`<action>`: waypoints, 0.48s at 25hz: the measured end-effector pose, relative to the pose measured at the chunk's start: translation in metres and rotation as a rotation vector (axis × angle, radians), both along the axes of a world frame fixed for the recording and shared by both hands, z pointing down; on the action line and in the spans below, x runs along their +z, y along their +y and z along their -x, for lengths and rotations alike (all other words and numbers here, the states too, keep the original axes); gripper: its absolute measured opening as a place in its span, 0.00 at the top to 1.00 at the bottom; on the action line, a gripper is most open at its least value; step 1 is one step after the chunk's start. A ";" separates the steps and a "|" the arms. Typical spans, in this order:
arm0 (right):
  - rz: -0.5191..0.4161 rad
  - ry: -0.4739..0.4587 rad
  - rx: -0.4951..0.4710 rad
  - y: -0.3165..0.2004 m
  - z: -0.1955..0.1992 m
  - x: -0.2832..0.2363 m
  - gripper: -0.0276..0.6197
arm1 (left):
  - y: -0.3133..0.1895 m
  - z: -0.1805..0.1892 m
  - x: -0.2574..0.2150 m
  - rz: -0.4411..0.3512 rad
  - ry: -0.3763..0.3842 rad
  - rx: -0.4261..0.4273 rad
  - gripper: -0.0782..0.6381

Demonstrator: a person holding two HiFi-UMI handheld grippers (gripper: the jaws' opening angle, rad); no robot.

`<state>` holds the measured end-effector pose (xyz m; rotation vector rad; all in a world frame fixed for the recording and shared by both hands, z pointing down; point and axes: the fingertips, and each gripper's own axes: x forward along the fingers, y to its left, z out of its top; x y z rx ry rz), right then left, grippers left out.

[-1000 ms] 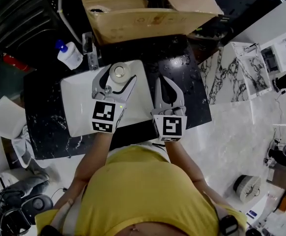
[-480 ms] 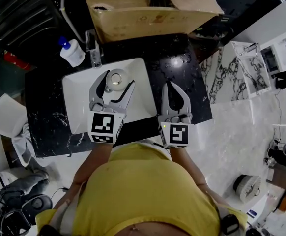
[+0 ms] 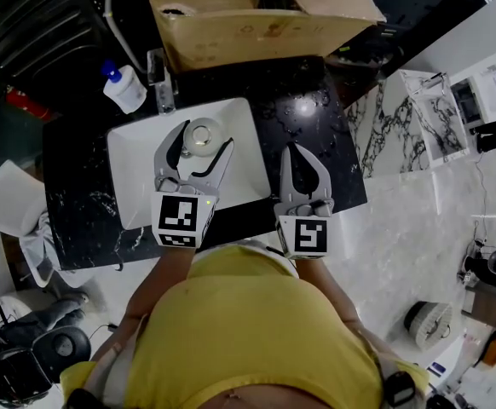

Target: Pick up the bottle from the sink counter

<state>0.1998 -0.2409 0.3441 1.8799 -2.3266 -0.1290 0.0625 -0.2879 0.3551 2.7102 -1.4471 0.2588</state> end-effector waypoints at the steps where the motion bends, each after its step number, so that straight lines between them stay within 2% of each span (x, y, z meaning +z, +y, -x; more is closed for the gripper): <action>1: 0.003 0.003 0.003 0.000 -0.001 0.001 0.96 | 0.001 -0.001 0.000 0.001 0.000 0.002 0.42; 12: 0.010 0.005 -0.024 0.002 0.004 0.007 0.96 | 0.004 -0.006 0.005 0.012 -0.007 0.026 0.42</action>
